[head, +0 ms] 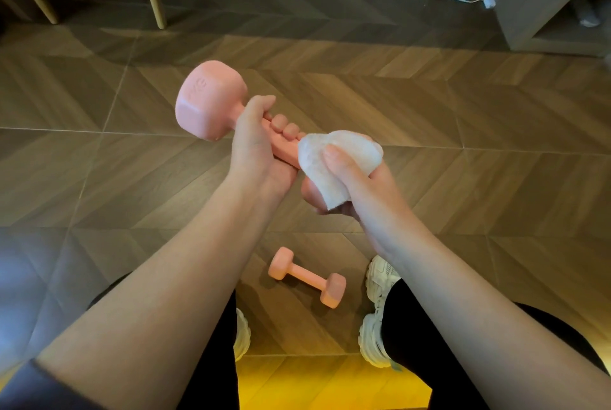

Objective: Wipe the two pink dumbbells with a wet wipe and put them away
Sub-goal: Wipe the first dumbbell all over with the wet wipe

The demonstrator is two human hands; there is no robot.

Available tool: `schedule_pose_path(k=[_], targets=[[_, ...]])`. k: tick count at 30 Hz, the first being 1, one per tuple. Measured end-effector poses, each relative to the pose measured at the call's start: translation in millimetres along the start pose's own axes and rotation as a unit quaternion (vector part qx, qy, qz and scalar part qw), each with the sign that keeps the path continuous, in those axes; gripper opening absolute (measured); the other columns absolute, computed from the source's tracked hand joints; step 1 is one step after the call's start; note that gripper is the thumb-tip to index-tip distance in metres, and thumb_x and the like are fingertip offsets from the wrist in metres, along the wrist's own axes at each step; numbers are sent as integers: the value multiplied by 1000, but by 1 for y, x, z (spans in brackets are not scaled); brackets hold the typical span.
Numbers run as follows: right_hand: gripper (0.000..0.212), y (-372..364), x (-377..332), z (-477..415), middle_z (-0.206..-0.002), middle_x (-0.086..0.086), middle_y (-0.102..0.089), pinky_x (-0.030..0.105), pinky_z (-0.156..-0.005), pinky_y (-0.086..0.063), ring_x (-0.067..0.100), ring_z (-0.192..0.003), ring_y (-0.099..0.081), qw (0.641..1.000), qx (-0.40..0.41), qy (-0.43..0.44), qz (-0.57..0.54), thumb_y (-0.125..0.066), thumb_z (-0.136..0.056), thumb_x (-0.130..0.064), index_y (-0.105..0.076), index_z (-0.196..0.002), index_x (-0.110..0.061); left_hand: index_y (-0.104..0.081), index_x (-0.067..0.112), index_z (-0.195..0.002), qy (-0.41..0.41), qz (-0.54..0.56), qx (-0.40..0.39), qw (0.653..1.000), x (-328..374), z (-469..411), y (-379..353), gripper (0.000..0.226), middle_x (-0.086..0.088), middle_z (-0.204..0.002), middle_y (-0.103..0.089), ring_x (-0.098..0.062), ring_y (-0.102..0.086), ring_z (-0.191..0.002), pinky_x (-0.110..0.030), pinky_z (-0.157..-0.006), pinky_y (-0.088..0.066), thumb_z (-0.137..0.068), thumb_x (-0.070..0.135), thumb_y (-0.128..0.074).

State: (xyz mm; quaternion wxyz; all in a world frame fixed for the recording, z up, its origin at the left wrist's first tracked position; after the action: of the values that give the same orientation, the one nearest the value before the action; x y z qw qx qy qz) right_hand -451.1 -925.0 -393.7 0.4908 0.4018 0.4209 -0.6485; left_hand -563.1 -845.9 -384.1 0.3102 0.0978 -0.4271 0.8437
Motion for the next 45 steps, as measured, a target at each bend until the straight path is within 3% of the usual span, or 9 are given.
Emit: schedule_pose_path(k=[4, 10, 13, 16, 19, 26, 33, 37, 45], targets=[[31, 6, -1, -3, -103, -11, -71, 37, -82, -56, 11, -98, -67, 997, -83, 5, -3, -61, -87, -35, -56, -117, -37, -31, 19, -67, -17, 13, -1, 1000, 6, -2, 1, 33, 6, -50, -25, -11, -25, -42, -23, -44, -30, -92, 13, -51], [83, 3, 3, -5, -130, -5, -53, 28, -83, -56, 12, -112, -62, 992, -108, -10, 58, -84, -67, -29, -42, -138, -35, -30, 20, -63, -18, 38, 19, 999, 11, -5, 7, 36, 7, -49, -25, -11, -25, -40, -23, -44, -30, -91, 15, -52], [55, -2, -2, -7, -111, 2, -64, 35, -73, -57, 16, -95, -67, 992, -102, 4, 69, -84, -75, -32, -57, -122, -21, -28, 20, -64, -18, 35, 13, 999, 6, -2, 3, 36, 6, -49, -23, -11, -22, -39, -23, -42, -28, -92, 15, -49], [11, -2, -9, -5, -90, 0, -71, 53, -78, -57, 15, -81, -68, 995, -98, 15, 25, -66, -86, -36, -71, -95, -33, -29, 19, -64, -15, 30, 2, 999, 2, -1, 1, 36, 5, -50, -25, -11, -25, -41, -21, -43, -30, -93, 14, -50], [21, 5, -5, -6, -95, -2, -71, 56, -86, -54, 14, -88, -68, 996, -91, -6, 4, -65, -90, -37, -64, -108, -27, -33, 19, -65, -4, 32, 8, 999, 1, -3, 3, 33, 5, -50, -28, -11, -29, -41, -22, -47, -33, -92, 14, -52], [58, 6, -3, -3, -120, 5, -58, 30, -79, -57, 20, -107, -66, 992, -124, 35, 7, -71, -79, -15, -46, -131, -18, -39, 18, -67, -1, 43, 36, 998, 7, -2, 8, 29, 6, -49, -36, -9, -35, -41, -23, -50, -38, -90, 16, -58], [51, -1, -4, -5, -111, -1, -64, 29, -72, -57, 11, -96, -68, 1000, -23, 3, 8, -75, -71, -34, -54, -117, -25, -29, 20, -66, -22, 13, 3, 1000, 9, 1, 3, 33, 6, -50, -23, -11, -24, -40, -21, -43, -29, -93, 17, -48], [54, 4, -3, -2, -115, 12, -68, 48, -77, -60, 20, -92, -69, 993, -85, -88, -5, -66, -83, -50, -56, -128, -21, -28, 20, -64, -26, 23, -5, 999, 9, 4, 3, 34, 6, -50, -21, -11, -21, -41, -22, -43, -27, -93, 16, -46], [53, 3, -3, 5, -123, 1, -64, 34, -89, -58, 11, -109, -66, 992, -112, -57, 9, -77, -82, -22, -49, -126, -32, -32, 20, -64, -14, 24, 10, 1000, 9, 1, 10, 32, 7, -49, -27, -10, -27, -40, -21, -44, -32, -91, 18, -50]])
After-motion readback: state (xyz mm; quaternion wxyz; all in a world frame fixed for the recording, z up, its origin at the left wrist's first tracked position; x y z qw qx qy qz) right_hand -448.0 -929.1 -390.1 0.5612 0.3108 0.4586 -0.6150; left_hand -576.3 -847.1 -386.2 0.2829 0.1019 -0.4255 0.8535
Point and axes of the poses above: each hand's wrist, its own z-axis away from the middle knuckle, its own y-axis out of the back of the hand, x = y × z, the point moved 2 cm from there along -z, towards the middle knuckle
